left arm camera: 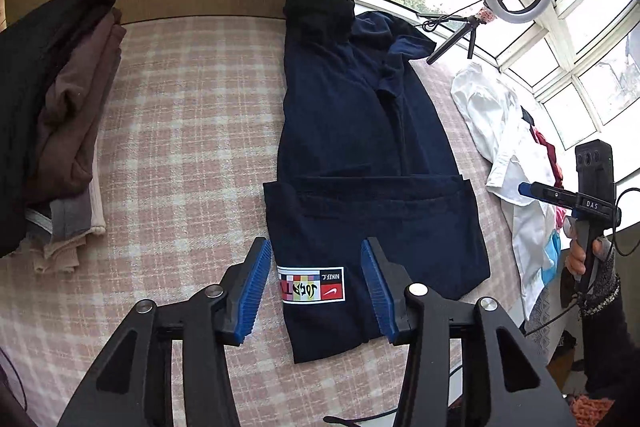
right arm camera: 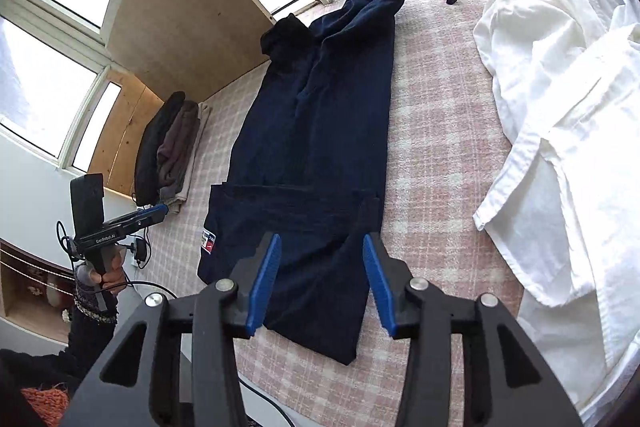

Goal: Fold clothes

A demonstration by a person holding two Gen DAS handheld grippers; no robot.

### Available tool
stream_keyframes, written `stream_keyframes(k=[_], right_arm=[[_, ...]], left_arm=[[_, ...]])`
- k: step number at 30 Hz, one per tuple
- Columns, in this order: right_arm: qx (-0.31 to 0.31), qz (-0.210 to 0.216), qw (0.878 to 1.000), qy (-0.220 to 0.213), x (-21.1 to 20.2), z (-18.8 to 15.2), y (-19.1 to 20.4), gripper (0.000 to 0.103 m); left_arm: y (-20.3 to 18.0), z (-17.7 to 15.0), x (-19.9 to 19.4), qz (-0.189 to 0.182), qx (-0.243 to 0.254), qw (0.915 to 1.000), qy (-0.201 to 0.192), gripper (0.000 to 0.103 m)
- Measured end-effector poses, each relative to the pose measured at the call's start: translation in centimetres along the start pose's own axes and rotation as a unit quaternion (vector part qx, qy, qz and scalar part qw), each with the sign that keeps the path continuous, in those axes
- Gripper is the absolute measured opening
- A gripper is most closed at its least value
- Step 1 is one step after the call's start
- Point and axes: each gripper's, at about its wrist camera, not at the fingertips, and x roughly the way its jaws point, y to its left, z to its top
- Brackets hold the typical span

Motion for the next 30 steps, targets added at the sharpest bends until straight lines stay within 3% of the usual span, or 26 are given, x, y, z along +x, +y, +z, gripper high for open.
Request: stream_keyframes(k=[4,9,12,13,15,19,22,26,27,28,30], right_arm=[[-0.036,-0.040,0.998,0.038,3.4,-1.6,0.5,0.043],[-0.104,-0.092,0.989,0.048,6.5,-3.5,2.4,0.043],[-0.145,-0.126,0.980,0.054,8.1,-4.5,3.5,0.039],[-0.139,-0.131,0.980,0.050,7.6,-4.5,3.5,0.039],[-0.097,-0.103,0.989,0.037,5.4,-4.5,2.9,0.039],[-0.100,-0.073,0.992,0.003,1.6,-6.6,3.5,0.039],[-0.115,-0.089,0.989,0.031,2.8,-7.9,4.0,0.039],[-0.118,-0.096,0.987,0.055,4.7,-8.2,3.7,0.039],[-0.118,-0.096,0.987,0.058,5.1,-8.2,3.7,0.039],[-0.117,-0.095,0.987,0.063,5.5,-8.1,3.6,0.039],[-0.121,-0.091,0.986,0.062,5.6,-8.1,3.7,0.023]], left_arm=[[-0.3,-2.0,2.2,0.017,0.003,0.9991,0.039,0.043],[-2.1,-2.5,3.9,0.023,0.041,0.9980,0.041,0.044],[-2.1,-2.8,5.6,0.081,0.072,0.9919,0.066,0.042],[-1.8,-3.1,5.4,0.084,0.074,0.9913,0.070,0.042],[-1.2,-3.8,4.2,0.060,0.071,0.9933,0.068,0.042],[-0.7,-6.2,2.8,0.019,0.085,0.9933,0.076,0.044],[-0.7,-7.1,4.0,0.010,0.088,0.9912,0.099,0.043],[-1.1,-7.1,4.2,-0.009,0.085,0.9921,0.092,0.042],[-1.2,-7.1,4.3,-0.011,0.084,0.9922,0.092,0.033],[-1.2,-7.1,4.3,-0.007,0.086,0.9920,0.092,0.017],[-1.3,-7.1,4.3,-0.003,0.091,0.9917,0.091,0.008]])
